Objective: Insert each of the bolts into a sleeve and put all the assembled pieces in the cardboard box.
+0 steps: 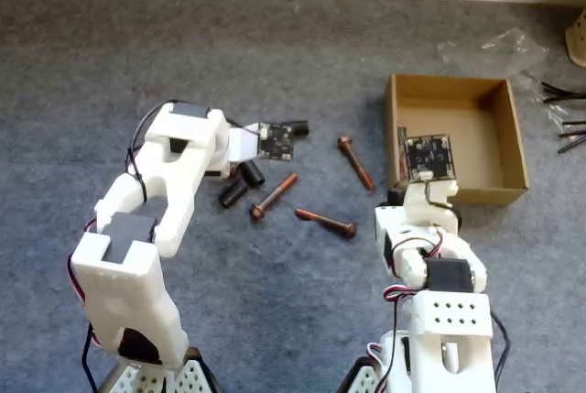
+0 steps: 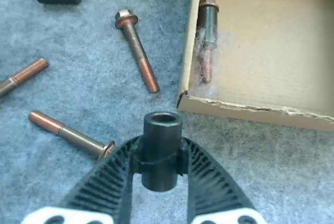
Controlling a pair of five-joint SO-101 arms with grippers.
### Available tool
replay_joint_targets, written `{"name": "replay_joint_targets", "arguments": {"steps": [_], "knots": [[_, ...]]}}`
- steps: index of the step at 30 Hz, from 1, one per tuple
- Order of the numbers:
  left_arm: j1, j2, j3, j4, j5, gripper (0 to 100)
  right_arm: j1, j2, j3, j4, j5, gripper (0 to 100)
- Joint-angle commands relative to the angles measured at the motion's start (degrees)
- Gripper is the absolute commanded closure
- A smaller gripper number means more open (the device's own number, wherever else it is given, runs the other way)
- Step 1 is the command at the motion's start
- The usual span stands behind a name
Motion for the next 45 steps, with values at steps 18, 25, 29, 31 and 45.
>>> {"name": "replay_joint_targets", "arguments": {"steps": [18, 25, 29, 31, 45], "knots": [[5.3, 0.0, -4.6, 2.5, 27.4, 99, 0.4, -0.8, -0.3, -1.8, -0.1, 99.3], [5.7, 0.0, -7.0, 2.4, 57.8, 99, 0.4, -0.8, -0.3, -1.8, -0.1, 99.3], [5.4, 0.3, -7.0, 2.4, 77.8, 99, 0.5, -0.8, -0.3, -1.8, -0.1, 99.3], [5.2, 0.3, -7.0, 2.5, 83.5, 99, 0.5, -0.8, -0.3, -1.8, -0.1, 99.3], [3.8, 0.4, -6.8, 4.7, 98.5, 99, 0.5, -0.8, -0.3, -1.8, -0.1, 99.3]]}}
